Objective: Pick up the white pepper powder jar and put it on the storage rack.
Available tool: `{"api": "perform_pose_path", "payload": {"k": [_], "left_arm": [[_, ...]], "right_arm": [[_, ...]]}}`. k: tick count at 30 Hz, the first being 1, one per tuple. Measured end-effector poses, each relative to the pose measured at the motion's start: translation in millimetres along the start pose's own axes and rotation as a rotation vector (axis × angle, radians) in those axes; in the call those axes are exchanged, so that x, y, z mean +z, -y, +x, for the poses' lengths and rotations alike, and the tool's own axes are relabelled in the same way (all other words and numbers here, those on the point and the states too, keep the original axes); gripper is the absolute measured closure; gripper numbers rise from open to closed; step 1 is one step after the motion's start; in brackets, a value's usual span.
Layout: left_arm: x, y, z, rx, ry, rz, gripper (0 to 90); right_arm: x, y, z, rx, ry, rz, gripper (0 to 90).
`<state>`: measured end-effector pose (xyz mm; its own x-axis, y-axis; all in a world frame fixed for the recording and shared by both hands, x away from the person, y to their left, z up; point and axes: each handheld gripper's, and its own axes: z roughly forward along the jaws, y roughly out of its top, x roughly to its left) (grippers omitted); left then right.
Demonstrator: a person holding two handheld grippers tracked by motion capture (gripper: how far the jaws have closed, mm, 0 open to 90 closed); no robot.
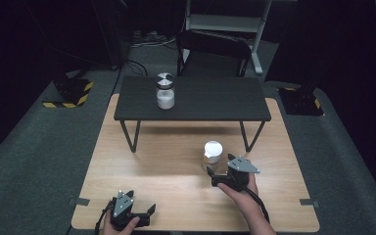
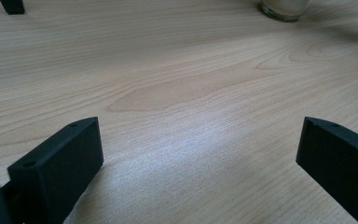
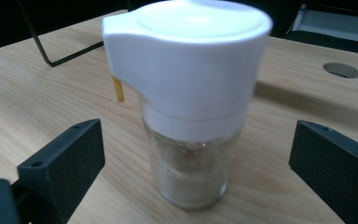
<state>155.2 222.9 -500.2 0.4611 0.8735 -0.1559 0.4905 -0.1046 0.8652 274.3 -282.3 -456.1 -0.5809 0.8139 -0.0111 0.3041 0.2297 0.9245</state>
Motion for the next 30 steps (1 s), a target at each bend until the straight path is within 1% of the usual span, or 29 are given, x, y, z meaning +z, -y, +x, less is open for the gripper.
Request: {"api": "perform_pose_path", "payload": {"k": [2, 3, 5, 7, 13, 15, 20, 25, 30], "left_arm": [[-0.1, 0.1, 0.3, -0.003, 0.001, -0.001, 0.9], [-0.1, 0.2, 0.7, -0.004, 0.002, -0.001, 0.9], [-0.1, 0.2, 0.9, -0.004, 0.003, -0.001, 0.9], [-0.1, 0.3, 1.3, -0.005, 0.005, -0.001, 0.9], [0.0, 0.0, 2.3, -0.010, 0.009, 0.000, 0.9], [0.0, -0.1, 2.6, -0.009, 0.010, 0.000, 0.9], [0.1, -0.3, 2.9, -0.010, 0.011, 0.002, 0.9], [0.1, 0.0, 3.1, -0.004, 0.015, 0.000, 0.9], [0.3, -0.8, 3.7, -0.008, 0.016, 0.004, 0.9]], "right_arm": [[6.9, 1.7, 0.3, 0.006, 0.002, -0.007, 6.3], [11.0, 3.3, -0.6, 0.013, 0.001, -0.015, 8.5], [13.1, 3.9, -1.5, 0.015, 0.000, -0.018, 9.2], [17.5, 5.2, -2.7, 0.020, -0.001, -0.025, 12.1], [25.7, 9.5, -3.3, 0.012, -0.006, -0.051, 19.7], [27.3, 11.0, -3.3, 0.009, -0.008, -0.057, 21.5], [29.2, 13.8, -3.4, -0.003, -0.013, -0.072, 29.1], [29.2, 14.4, -3.8, -0.013, -0.015, -0.077, 30.4], [28.5, 14.0, -4.0, -0.020, -0.015, -0.075, 30.5]]}}
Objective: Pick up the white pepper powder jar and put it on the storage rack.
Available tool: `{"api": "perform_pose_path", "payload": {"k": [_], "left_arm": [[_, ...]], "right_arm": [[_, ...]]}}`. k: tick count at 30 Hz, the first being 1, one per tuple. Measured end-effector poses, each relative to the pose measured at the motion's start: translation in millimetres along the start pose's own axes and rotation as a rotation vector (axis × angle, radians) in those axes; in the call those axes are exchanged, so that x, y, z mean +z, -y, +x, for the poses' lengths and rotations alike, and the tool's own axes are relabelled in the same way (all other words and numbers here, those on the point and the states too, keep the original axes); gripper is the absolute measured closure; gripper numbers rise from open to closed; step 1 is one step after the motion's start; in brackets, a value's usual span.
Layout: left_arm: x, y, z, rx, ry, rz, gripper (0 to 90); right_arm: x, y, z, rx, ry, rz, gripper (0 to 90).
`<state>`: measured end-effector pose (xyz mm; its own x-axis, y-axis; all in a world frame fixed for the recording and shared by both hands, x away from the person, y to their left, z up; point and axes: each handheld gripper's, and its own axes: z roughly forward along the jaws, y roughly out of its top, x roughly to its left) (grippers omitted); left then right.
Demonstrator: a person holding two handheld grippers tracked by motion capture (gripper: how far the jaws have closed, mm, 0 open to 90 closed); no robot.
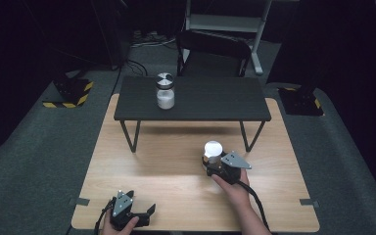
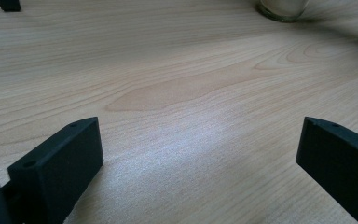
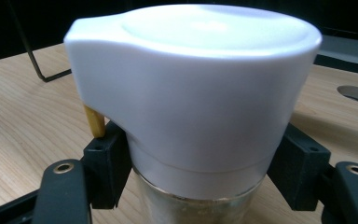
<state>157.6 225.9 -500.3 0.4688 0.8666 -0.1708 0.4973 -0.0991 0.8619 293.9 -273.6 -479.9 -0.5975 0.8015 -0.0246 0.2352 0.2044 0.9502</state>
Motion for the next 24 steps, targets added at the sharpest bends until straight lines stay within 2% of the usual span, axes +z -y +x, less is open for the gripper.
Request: {"api": "perform_pose_path", "payload": {"k": [10, 24], "left_arm": [[0.1, 0.0, -1.1, 0.006, -0.002, 0.001, 0.9], [0.3, -0.4, -1.9, 0.008, -0.005, 0.003, 0.9]], "right_arm": [[-8.6, -1.9, 3.1, 0.001, 0.022, 0.005, 30.5], [-38.1, -13.5, 3.6, 0.020, 0.055, -0.054, 30.5]]}}
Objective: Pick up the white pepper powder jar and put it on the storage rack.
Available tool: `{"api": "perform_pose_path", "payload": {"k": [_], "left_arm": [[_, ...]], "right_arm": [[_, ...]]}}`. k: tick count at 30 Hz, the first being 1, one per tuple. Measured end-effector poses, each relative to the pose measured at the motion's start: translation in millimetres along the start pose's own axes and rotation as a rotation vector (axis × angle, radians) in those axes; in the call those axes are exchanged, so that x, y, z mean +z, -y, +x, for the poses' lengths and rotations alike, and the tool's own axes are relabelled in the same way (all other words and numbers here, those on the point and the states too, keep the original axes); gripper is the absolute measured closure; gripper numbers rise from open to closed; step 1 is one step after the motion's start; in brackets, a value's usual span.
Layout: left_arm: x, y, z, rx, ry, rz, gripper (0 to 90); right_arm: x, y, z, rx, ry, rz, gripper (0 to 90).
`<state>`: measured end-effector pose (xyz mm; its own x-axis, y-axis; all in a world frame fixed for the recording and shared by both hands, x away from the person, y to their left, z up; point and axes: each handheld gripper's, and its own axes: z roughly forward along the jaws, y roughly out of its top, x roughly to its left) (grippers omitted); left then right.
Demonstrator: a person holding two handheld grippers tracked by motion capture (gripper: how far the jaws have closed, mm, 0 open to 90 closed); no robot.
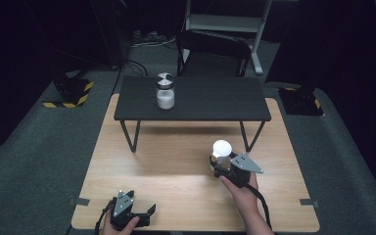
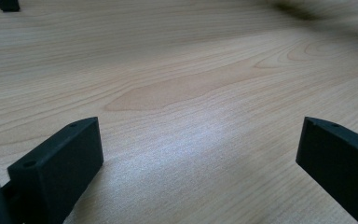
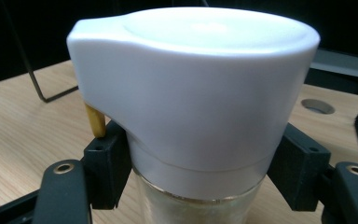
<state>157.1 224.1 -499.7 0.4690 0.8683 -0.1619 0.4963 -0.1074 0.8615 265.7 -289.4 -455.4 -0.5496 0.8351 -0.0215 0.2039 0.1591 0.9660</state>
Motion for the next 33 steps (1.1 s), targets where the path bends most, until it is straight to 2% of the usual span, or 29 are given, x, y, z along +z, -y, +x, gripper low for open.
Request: {"api": "perform_pose_path", "payload": {"k": [12, 18, 27, 33], "left_arm": [[0.0, 0.3, -0.7, 0.008, -0.001, -0.001, 0.9], [0.0, 0.2, -0.6, 0.006, -0.001, -0.001, 0.9], [0.1, -0.1, 0.4, 0.000, 0.002, 0.000, 0.9], [-0.1, -0.2, 1.2, -0.005, 0.004, 0.001, 0.9]], "right_arm": [[-21.8, -19.9, -4.2, 0.012, 0.046, -0.042, 30.6], [-30.0, -31.6, -3.5, 0.002, 0.049, -0.068, 30.5], [-40.2, -50.4, -3.4, 0.015, 0.056, -0.097, 30.5], [-43.6, -66.6, -2.9, -0.002, 0.055, -0.111, 30.5]]}}
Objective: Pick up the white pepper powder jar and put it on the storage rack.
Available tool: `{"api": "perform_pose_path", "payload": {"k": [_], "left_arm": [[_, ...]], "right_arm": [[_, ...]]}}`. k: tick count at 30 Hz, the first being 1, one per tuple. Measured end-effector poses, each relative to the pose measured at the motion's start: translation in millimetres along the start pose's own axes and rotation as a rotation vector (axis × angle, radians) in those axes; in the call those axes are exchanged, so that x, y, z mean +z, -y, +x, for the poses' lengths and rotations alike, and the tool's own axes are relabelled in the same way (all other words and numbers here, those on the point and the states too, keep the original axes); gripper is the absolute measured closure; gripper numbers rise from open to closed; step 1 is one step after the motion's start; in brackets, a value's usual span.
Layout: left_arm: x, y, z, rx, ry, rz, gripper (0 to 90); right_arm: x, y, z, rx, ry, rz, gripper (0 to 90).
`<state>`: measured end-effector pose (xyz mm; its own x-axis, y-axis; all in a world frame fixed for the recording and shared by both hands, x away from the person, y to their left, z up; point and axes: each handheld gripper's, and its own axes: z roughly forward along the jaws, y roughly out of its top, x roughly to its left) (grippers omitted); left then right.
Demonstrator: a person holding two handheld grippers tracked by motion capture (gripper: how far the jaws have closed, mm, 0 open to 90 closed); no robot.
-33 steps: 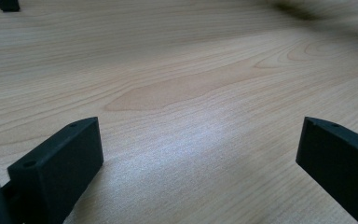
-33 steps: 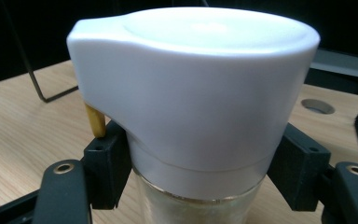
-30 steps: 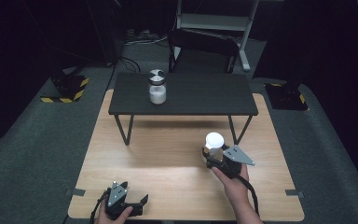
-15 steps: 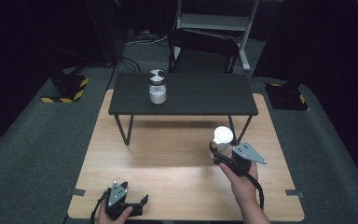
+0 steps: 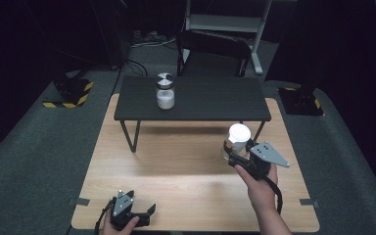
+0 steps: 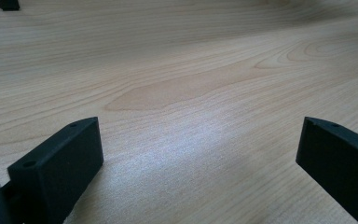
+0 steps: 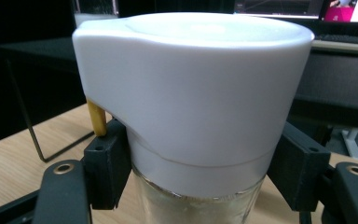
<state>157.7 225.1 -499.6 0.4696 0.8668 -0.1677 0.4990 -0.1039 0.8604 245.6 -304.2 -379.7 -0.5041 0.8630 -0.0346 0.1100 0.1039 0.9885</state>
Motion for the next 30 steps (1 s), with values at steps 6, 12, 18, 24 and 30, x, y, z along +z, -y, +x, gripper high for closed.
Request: {"api": "perform_pose_path", "payload": {"k": [6, 12, 18, 24, 30], "left_arm": [[-0.1, 0.2, 0.9, 0.000, 0.005, -0.001, 0.9], [-0.2, 0.4, 1.1, -0.003, 0.005, -0.001, 0.9], [-0.3, 0.7, 1.2, -0.004, 0.006, -0.003, 0.9], [-0.3, 0.2, 2.0, -0.005, 0.008, -0.001, 0.9], [-0.5, 0.3, 1.9, -0.008, 0.007, -0.001, 0.9]], "right_arm": [[2.1, -16.1, 3.4, -0.013, 0.004, -0.009, 30.6], [5.1, -26.8, 4.2, -0.008, 0.003, -0.008, 30.5], [8.5, -40.8, 5.3, 0.006, 0.010, -0.006, 30.6], [13.7, -54.3, 4.3, 0.023, 0.020, -0.013, 30.6], [21.5, -65.5, 2.3, 0.034, 0.033, -0.010, 30.6]]}}
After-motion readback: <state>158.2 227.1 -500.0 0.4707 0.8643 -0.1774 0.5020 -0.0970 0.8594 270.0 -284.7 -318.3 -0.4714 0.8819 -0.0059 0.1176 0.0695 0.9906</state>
